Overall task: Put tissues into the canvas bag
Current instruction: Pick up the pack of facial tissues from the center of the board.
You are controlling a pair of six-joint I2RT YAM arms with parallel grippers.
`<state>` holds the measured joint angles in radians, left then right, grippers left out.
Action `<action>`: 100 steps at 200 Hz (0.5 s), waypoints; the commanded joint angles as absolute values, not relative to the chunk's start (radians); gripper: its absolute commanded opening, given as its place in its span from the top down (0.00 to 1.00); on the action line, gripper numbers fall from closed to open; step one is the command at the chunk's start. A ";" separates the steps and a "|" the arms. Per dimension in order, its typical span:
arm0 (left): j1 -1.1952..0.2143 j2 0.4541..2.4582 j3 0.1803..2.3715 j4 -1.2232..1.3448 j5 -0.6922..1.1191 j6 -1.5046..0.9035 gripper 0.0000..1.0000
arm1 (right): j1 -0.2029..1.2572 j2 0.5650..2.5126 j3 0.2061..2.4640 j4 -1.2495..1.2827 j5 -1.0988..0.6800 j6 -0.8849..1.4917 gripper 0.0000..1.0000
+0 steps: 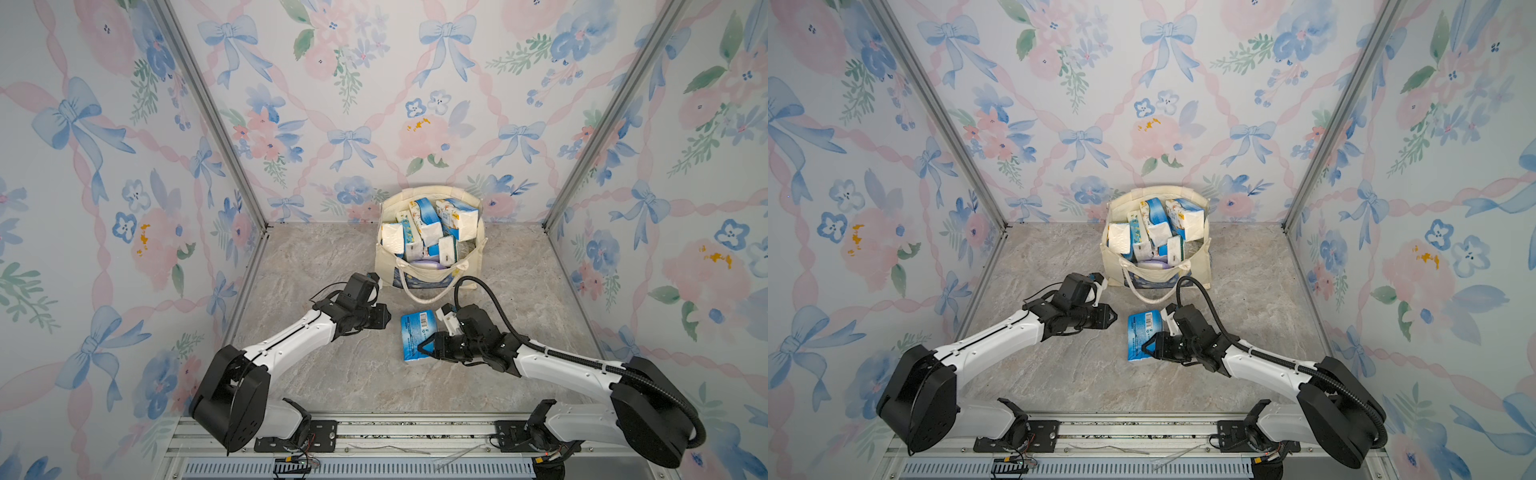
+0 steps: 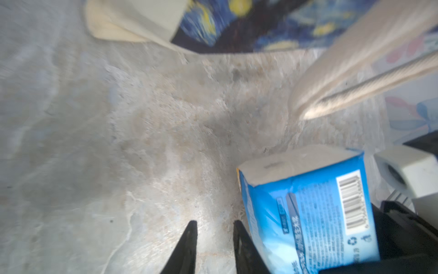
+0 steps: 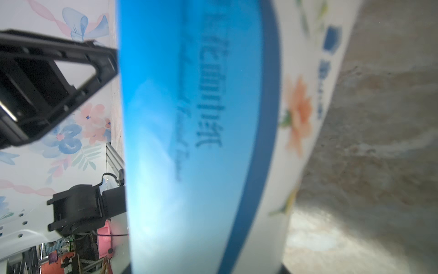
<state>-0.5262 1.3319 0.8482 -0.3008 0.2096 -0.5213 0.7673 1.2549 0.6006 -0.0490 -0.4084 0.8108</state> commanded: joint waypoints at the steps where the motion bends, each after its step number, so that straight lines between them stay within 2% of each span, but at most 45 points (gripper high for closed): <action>1: -0.454 1.224 0.852 -0.358 0.211 -0.487 0.68 | 0.793 1.166 0.707 -0.387 -0.454 0.592 0.53; 32: -0.375 1.101 0.857 -0.369 0.165 -0.477 0.60 | 0.797 1.022 0.823 -0.549 -0.517 0.493 0.54; 58: -0.334 1.072 0.882 -0.370 0.161 -0.470 0.58 | 0.792 0.943 0.995 -0.617 -0.510 0.408 0.51; 83: -0.321 1.090 0.920 -0.367 0.160 -0.461 0.58 | 0.743 0.955 1.194 -0.631 -0.459 0.307 0.44; 100: -0.321 1.104 0.947 -0.367 0.151 -0.454 0.58 | 0.676 1.011 1.315 -0.623 -0.425 0.251 0.44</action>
